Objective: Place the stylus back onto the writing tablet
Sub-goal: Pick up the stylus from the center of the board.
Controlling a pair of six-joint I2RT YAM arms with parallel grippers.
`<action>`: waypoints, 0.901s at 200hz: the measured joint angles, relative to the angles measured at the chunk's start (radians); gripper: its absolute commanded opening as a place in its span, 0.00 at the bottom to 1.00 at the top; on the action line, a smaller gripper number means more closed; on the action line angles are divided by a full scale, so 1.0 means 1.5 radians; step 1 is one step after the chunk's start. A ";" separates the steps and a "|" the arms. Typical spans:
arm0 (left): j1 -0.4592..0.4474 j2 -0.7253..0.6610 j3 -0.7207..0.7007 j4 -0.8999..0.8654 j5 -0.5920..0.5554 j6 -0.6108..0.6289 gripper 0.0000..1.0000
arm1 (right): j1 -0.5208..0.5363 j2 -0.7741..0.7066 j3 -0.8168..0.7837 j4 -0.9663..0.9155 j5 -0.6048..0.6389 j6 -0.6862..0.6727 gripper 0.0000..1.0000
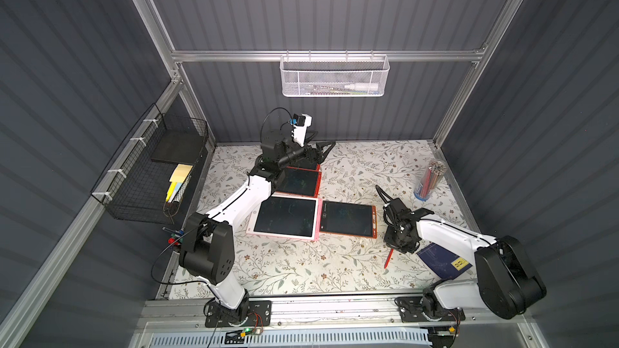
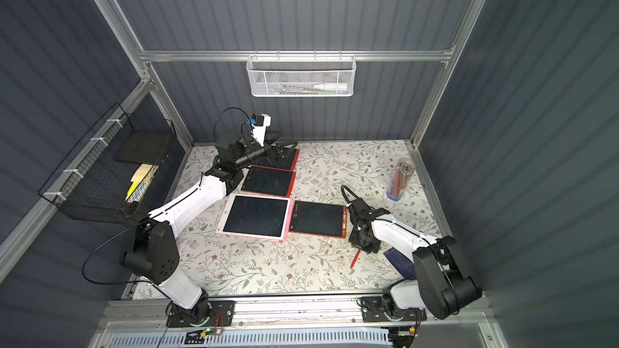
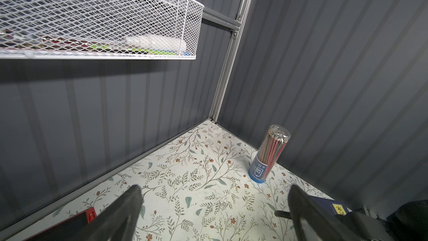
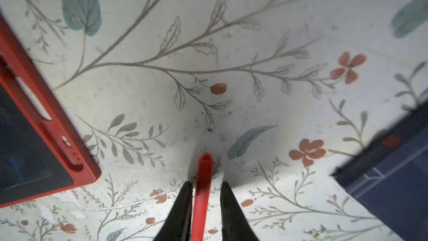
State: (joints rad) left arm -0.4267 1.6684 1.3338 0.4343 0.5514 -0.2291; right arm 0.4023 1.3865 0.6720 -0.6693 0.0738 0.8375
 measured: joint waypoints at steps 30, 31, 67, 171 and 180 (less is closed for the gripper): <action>0.000 0.000 0.000 0.000 0.000 0.000 0.99 | 0.008 0.013 0.007 0.009 0.004 0.004 0.17; 0.000 0.000 0.000 0.000 0.000 0.000 0.99 | 0.009 0.013 0.007 0.009 0.004 0.005 0.17; 0.000 0.000 0.000 0.000 0.000 0.000 0.99 | 0.016 0.021 0.012 0.015 0.013 0.006 0.13; 0.000 0.000 0.000 -0.002 -0.001 0.000 0.99 | 0.018 0.038 0.041 0.045 0.035 -0.049 0.10; 0.000 0.000 0.000 -0.002 -0.001 0.000 0.99 | 0.018 0.039 0.047 0.043 0.037 -0.057 0.10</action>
State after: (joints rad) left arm -0.4267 1.6684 1.3338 0.4313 0.5507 -0.2287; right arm 0.4290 1.4445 0.7418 -0.6041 0.1295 0.7521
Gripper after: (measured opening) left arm 0.993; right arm 0.100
